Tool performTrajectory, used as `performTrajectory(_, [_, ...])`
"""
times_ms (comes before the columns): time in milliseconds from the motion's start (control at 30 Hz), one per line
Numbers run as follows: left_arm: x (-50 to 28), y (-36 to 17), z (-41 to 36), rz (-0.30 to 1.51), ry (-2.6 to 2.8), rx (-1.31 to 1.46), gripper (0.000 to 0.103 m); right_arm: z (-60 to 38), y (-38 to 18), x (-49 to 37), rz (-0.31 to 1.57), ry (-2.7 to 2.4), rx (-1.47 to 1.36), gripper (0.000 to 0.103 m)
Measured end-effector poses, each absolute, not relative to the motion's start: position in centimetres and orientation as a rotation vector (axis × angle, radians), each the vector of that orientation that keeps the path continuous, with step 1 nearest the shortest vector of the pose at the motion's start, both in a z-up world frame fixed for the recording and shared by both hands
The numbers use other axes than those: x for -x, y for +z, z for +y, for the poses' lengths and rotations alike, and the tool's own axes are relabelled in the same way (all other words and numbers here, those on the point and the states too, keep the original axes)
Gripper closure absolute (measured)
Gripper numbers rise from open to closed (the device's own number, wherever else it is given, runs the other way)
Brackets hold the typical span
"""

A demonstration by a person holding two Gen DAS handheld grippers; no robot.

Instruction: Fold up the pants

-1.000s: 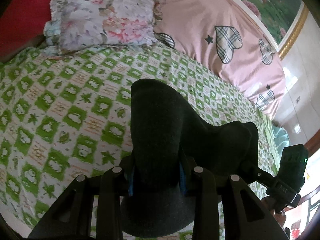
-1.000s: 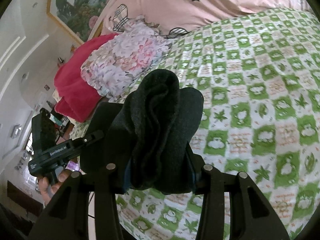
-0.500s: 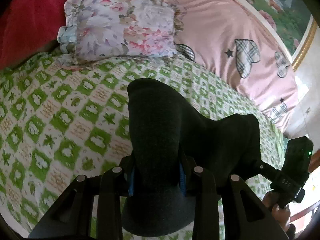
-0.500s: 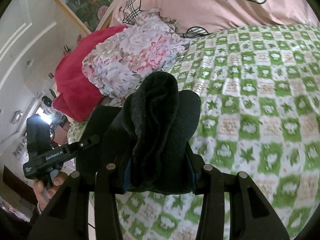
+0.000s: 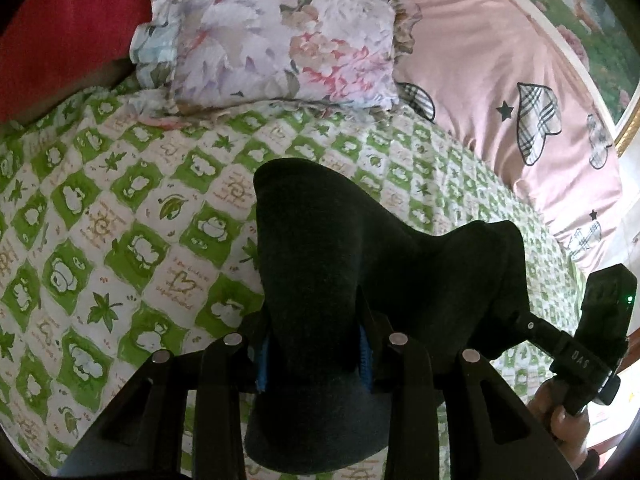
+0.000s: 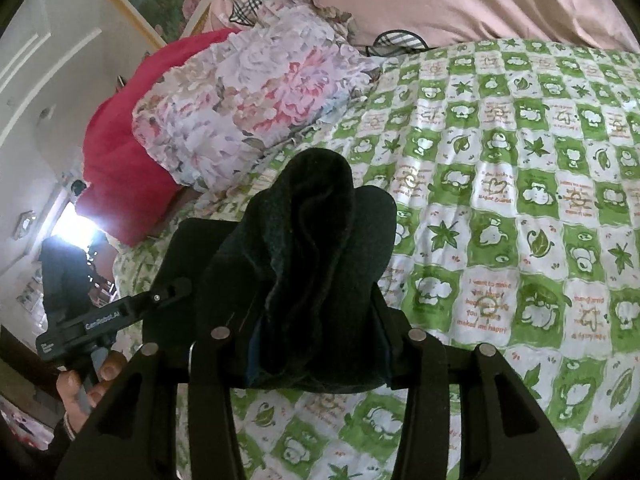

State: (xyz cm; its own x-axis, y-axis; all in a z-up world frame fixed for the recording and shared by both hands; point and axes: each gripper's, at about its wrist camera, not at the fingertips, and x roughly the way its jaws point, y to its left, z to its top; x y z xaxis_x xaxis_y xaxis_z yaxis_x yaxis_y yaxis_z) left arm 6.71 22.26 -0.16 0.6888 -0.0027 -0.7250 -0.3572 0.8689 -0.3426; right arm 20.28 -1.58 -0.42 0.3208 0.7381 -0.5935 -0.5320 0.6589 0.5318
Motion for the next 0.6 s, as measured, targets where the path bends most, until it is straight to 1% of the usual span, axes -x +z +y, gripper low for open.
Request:
performTrajectory(67, [-6.7, -0.6, 22.5, 0.799, 0.208, 0.493, 0.063, -1.8, -0.8, -20.5, 0.924, 0.839, -0.258, 0.05])
performTrajectory(167, [-6.6, -1.1, 22.5, 0.806, 0.214, 0.484, 0.059, -2.1, -1.4, -20.9, 0.93, 0.831, -0.258, 0.048])
performTrajectory(200, [-6.6, -1.2, 22.5, 0.806, 0.217, 0.479, 0.056, -2.1, -1.6, -21.0, 0.932, 0.829, -0.26, 0.047])
performTrajectory(300, [-6.3, -1.2, 22.3, 0.797, 0.239, 0.453, 0.052, -2.3, -2.0, -21.1, 0.931, 0.821, -0.258, 0.043])
performTrajectory(367, [-6.3, -1.3, 22.1, 0.799, 0.247, 0.439, 0.048, -2.4, -2.3, -21.1, 0.927, 0.812, -0.256, 0.034])
performTrajectory(467, [-6.1, -1.5, 22.1, 0.808, 0.25, 0.44, 0.04, -2.7, -2.7, -21.3, 0.921, 0.795, -0.253, 0.025])
performTrajectory(533, [-5.9, -1.5, 22.2, 0.809, 0.259, 0.445, 0.033, -2.8, -2.9, -21.4, 0.918, 0.787, -0.251, 0.023])
performTrajectory(600, [-5.7, -1.6, 22.4, 0.809, 0.27, 0.45, 0.03, -2.9, -2.9, -21.3, 0.912, 0.784, -0.247, 0.021])
